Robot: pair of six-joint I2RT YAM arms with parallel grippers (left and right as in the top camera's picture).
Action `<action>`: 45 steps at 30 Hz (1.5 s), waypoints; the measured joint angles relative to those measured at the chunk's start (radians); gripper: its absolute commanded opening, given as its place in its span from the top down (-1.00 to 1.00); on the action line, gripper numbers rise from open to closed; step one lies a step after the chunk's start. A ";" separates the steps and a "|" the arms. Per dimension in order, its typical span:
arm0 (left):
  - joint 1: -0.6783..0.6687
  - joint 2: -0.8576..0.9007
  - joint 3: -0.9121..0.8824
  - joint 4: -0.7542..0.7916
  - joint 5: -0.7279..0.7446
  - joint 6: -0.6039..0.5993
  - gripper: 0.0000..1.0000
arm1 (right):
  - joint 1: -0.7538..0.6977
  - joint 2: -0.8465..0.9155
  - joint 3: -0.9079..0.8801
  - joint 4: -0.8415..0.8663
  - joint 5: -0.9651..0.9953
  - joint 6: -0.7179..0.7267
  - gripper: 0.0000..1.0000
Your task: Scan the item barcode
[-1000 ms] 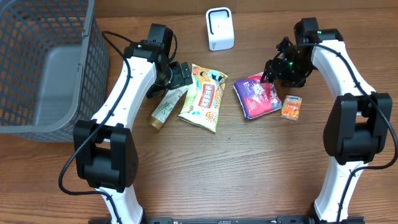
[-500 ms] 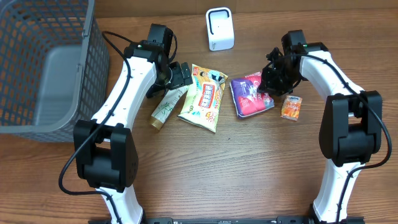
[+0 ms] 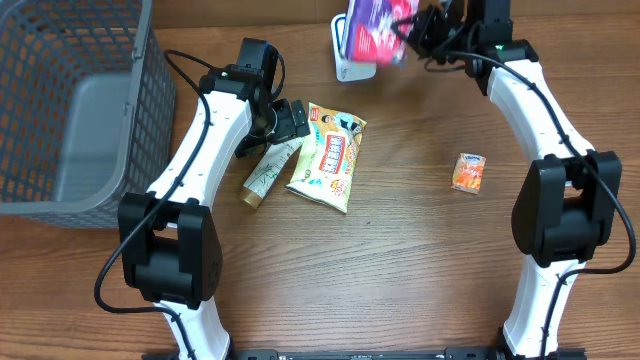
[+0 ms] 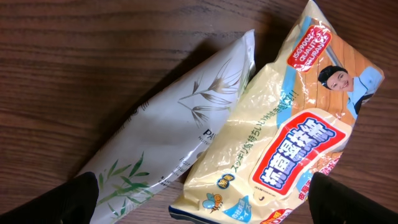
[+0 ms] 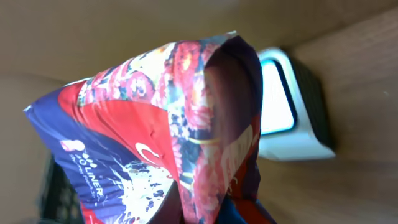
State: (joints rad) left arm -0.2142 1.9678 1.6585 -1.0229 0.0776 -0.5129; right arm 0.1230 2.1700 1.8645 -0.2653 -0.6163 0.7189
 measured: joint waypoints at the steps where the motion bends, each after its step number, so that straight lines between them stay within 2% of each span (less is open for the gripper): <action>1: 0.000 0.000 0.000 0.002 0.000 0.000 -1.00 | 0.004 0.000 0.000 0.015 0.024 0.026 0.93; 7: 0.000 0.000 0.000 0.000 0.000 0.000 -1.00 | 0.106 0.027 0.000 0.163 0.246 0.129 0.93; 12: 0.000 0.000 0.000 0.001 0.000 0.000 -1.00 | 0.180 0.127 0.000 0.177 0.360 0.175 0.93; 22: 0.000 0.000 0.000 0.001 0.000 0.000 -1.00 | 0.110 0.146 0.016 0.185 0.359 0.126 0.93; 25: 0.000 0.000 0.000 0.001 0.000 0.000 -1.00 | 0.078 0.116 0.033 0.084 0.365 0.079 0.93; 29: 0.000 0.000 0.000 0.002 0.000 0.000 -0.99 | -0.031 -0.005 0.047 -0.134 0.420 0.048 0.93; 34: 0.000 0.000 0.000 0.001 0.000 0.000 -1.00 | -0.332 -0.175 0.087 -0.387 0.467 0.036 0.93; 36: 0.000 0.000 0.000 0.001 0.000 0.000 -1.00 | -0.504 -0.202 0.100 -0.528 0.486 0.024 0.93; 40: 0.000 0.000 0.000 0.001 0.000 0.000 -1.00 | -0.714 -0.164 0.082 -0.663 0.508 -0.039 0.93; 43: 0.000 0.000 0.000 0.002 0.000 0.000 -1.00 | -0.805 -0.105 0.075 -0.704 0.513 -0.089 0.88; 44: 0.000 0.000 0.000 0.001 0.000 0.000 -0.99 | -0.829 -0.084 0.072 -0.709 0.519 -0.101 0.81; 45: 0.000 0.000 0.000 0.001 0.000 0.000 -1.00 | -0.853 -0.062 0.072 -0.716 0.527 -0.114 0.63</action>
State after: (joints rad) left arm -0.2142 1.9678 1.6585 -1.0218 0.0776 -0.5129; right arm -0.7303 2.1078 1.9366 -0.9813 -0.0891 0.6052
